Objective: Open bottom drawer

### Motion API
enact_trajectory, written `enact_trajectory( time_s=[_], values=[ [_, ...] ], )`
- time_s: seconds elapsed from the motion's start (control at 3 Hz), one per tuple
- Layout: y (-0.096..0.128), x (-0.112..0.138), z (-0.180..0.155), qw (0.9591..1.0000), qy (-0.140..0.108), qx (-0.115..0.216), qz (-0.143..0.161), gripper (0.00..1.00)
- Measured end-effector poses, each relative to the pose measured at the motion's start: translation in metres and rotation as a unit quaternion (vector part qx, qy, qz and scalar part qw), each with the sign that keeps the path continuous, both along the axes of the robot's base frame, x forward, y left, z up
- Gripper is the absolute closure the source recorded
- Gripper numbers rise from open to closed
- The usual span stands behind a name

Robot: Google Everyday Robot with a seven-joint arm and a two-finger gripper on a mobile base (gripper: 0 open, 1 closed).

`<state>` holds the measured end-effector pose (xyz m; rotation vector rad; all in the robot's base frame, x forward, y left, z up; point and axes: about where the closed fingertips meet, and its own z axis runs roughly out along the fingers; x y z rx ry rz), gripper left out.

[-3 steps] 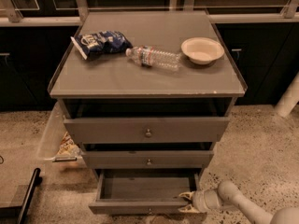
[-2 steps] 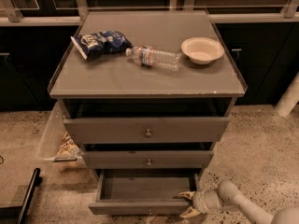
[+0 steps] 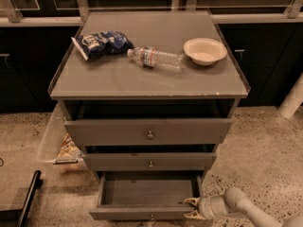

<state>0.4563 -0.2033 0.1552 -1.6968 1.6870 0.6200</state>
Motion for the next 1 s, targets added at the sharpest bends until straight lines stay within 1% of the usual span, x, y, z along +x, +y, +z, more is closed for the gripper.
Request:
enact_trajectory(
  time_s=[0.67,1.0],
  values=[
    [0.0001,0.0000,0.0000,1.0000,0.000,0.000,0.000,0.20],
    [0.0001,0.0000,0.0001,1.0000,0.000,0.000,0.000,0.00]
  ],
)
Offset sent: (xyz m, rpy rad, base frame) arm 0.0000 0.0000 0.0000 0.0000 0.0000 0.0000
